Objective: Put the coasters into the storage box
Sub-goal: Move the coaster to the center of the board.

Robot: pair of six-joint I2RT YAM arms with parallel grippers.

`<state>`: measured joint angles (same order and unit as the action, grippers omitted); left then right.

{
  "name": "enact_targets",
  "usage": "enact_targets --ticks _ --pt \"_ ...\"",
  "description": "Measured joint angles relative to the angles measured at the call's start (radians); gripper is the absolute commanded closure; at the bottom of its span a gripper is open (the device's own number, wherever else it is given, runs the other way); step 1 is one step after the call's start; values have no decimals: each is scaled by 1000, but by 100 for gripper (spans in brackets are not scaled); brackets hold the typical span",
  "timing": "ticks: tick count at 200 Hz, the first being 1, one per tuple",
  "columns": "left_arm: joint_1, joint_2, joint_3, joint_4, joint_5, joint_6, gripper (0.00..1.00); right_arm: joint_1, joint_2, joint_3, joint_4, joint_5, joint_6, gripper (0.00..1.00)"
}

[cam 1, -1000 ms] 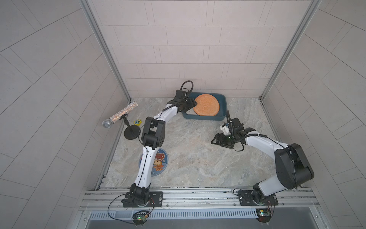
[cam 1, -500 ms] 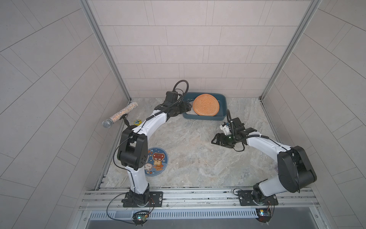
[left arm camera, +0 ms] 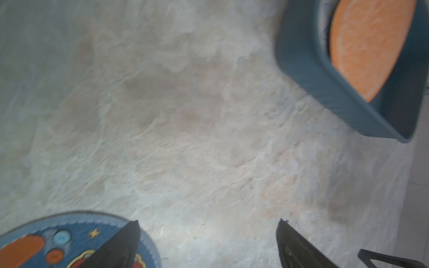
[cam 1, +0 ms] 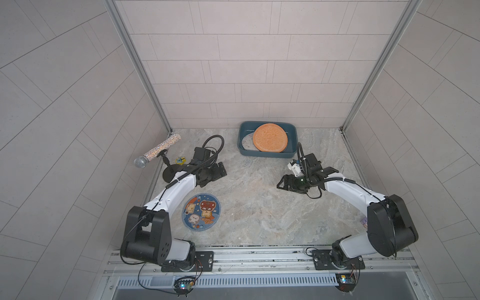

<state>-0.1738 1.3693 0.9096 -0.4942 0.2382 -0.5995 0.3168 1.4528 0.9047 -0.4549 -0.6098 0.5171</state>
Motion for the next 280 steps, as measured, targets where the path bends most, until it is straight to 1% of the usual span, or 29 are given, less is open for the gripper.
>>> enact_targets --ticks 42,96,134,186,235,280 --pt "86 -106 -121 -110 -64 -39 0 8 0 0 -7 -9 -8 16" --pt "267 -220 -228 -209 -133 -77 0 9 -7 0 -23 -15 -17 15" --pt "352 -253 -269 -219 -176 -106 0 10 -11 2 -36 -19 -25 15" --pt "488 -262 -370 -166 -158 -154 0 10 -11 42 -59 -26 -39 14" --pt "508 -203 -386 -106 -112 -160 0 10 -11 54 -74 -30 -46 14" --pt "509 -206 -391 -77 -103 -161 0 11 -11 65 -80 -30 -46 14"
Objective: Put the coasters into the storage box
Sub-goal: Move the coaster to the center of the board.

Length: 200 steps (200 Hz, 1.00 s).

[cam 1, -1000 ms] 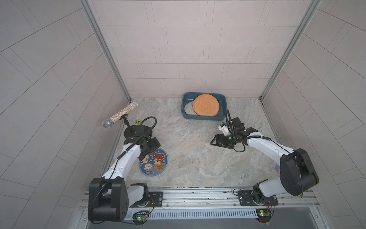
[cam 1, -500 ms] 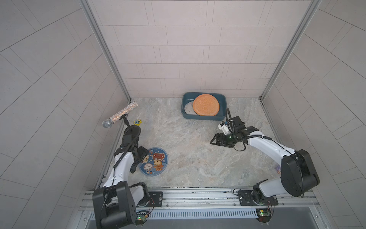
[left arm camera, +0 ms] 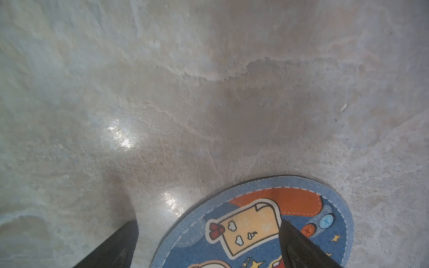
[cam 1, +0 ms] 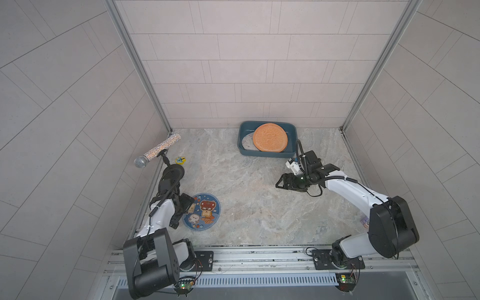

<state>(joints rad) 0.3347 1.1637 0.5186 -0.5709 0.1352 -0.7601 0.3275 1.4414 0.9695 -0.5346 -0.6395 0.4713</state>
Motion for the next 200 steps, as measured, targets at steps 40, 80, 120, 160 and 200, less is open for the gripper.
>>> enact_targets --ticks 40,80,120,160,200 --pt "-6 -13 -16 53 39 1 0 0 0 7 -3 0 -1 14" --pt "-83 -6 -19 92 51 1 0 2 0 7 -3 0 0 13" --pt "-150 -3 -26 121 47 -7 0 6 0 7 -2 0 0 13" --pt "-291 -3 -37 171 45 -48 1 9 5 7 1 0 0 13" --pt "-457 45 -18 237 72 -109 1 24 8 6 8 0 2 13"
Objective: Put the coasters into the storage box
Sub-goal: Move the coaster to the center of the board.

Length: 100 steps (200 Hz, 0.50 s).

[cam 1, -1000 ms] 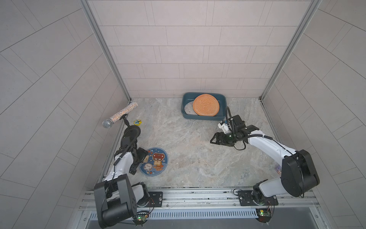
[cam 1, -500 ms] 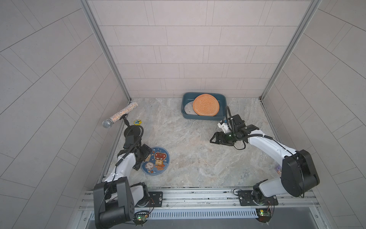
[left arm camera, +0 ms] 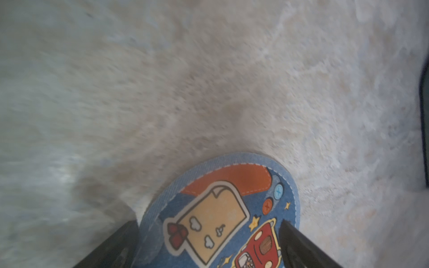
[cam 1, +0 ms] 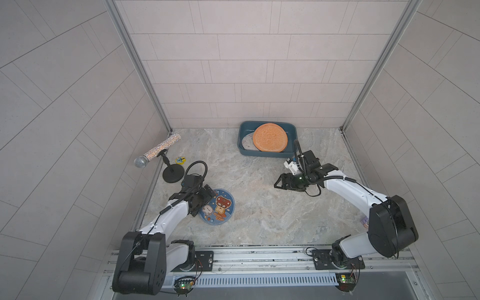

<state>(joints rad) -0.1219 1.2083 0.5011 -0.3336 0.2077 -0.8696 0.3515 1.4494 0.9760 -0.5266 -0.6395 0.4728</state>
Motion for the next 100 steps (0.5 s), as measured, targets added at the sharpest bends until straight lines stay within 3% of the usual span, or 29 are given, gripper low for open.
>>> enact_targets --ticks 41,100 --pt "-120 81 69 3 15 -21 1 18 0 0 6 2 8 13" --pt "-147 85 109 -158 -50 15 1 43 0 0 6 17 21 13"
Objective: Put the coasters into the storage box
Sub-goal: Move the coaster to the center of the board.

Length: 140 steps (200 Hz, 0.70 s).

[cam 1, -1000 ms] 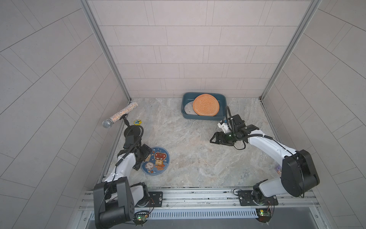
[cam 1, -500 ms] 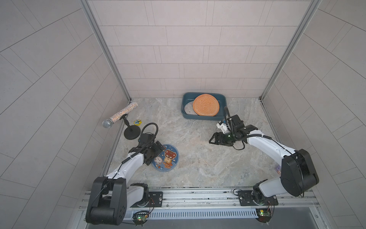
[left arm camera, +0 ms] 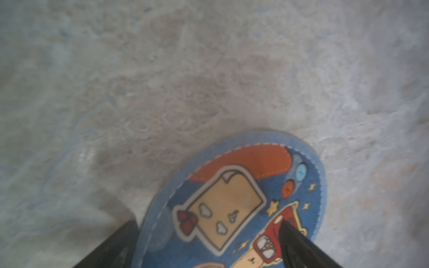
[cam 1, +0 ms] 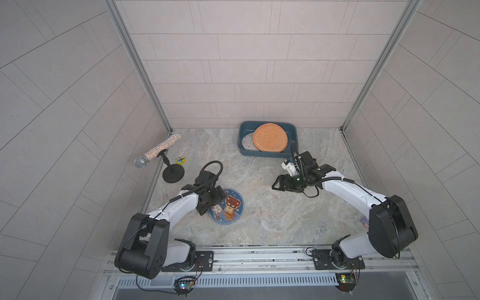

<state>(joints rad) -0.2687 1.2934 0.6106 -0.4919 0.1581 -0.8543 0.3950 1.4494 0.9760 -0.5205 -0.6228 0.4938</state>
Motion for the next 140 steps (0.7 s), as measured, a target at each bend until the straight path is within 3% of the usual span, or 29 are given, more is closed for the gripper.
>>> enact_targets --ticks 52,140 --pt "0 -82 -30 -101 -66 18 1 18 0 0 0 3 5 13" --pt "-44 -36 -47 35 31 30 1 39 4 0 6 13 12 13"
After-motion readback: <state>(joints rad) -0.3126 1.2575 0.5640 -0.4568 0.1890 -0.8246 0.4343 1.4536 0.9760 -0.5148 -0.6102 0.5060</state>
